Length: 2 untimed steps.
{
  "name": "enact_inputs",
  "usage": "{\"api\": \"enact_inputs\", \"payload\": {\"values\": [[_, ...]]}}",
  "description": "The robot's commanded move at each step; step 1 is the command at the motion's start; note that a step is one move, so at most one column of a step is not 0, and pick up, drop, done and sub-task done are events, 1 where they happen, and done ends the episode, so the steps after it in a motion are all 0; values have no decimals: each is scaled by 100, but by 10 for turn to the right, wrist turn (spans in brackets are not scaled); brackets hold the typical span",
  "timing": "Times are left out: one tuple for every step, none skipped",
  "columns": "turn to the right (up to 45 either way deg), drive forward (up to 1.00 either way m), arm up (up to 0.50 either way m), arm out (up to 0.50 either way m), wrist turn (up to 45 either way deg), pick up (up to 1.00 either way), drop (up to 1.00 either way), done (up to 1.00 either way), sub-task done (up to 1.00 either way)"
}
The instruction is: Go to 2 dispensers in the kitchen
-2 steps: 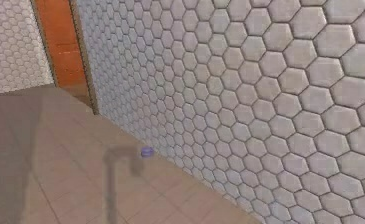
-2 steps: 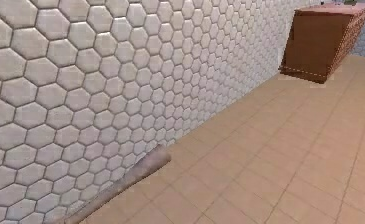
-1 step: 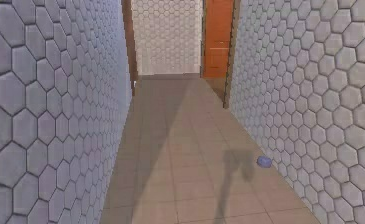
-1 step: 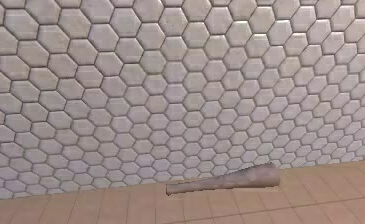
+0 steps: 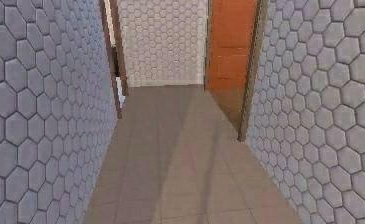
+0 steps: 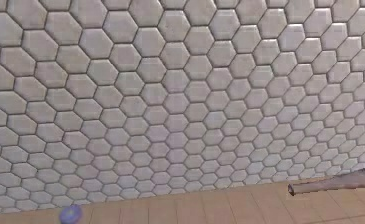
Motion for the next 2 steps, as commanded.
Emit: {"api": "enact_inputs", "payload": {"values": [[0, 100, 0, 0, 0, 0, 0, 0, 0], [0, 100, 0, 0, 0, 0, 0, 0, 0]]}}
